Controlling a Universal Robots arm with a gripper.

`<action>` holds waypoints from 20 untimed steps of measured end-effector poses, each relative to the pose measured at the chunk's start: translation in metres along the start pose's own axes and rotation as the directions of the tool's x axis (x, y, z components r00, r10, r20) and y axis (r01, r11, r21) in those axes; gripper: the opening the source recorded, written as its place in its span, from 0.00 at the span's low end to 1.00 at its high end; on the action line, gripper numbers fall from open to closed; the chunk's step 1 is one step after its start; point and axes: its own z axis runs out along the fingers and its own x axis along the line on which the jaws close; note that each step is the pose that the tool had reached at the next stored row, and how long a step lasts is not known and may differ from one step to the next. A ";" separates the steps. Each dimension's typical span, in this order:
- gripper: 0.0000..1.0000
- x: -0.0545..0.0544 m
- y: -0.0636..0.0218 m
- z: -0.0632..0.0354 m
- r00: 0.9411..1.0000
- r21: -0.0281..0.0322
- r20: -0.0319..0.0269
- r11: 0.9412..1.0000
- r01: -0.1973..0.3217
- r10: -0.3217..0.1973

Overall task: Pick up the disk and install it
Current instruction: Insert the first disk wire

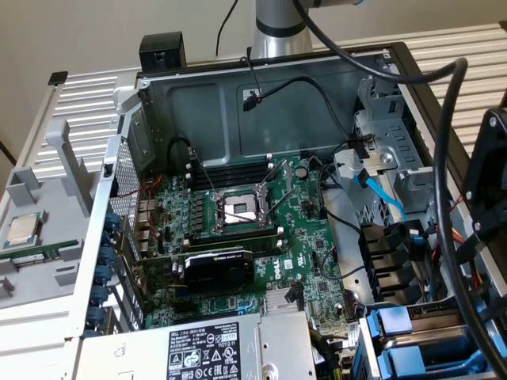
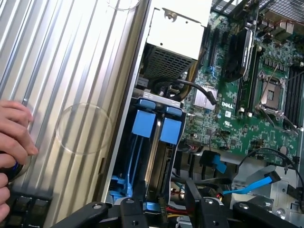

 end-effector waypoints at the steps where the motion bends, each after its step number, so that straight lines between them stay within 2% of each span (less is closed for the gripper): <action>1: 0.46 0.000 -0.0002 0.0005 1.000 -0.003 0.002 1.000 0.008 -0.008; 3: 0.46 0.000 -0.0006 0.0015 1.000 -0.010 0.005 1.000 0.028 -0.028; 5: 0.46 0.001 -0.0015 0.0018 0.999 -0.013 0.012 0.999 0.048 -0.048; 7: 0.46 0.001 -0.0030 0.0017 0.998 -0.011 0.027 0.998 0.060 -0.060; 11: 0.46 0.003 -0.0093 0.0013 0.996 -0.003 0.056 0.998 0.070 -0.070; 12: 0.46 0.005 -0.0110 0.0015 0.996 -0.002 0.060 0.997 0.071 -0.071; 16: 0.46 0.009 -0.0169 0.0027 0.995 -0.001 0.067 0.997 0.076 -0.076; 20: 0.46 0.017 -0.0166 0.0044 0.994 0.002 0.077 0.997 0.078 -0.078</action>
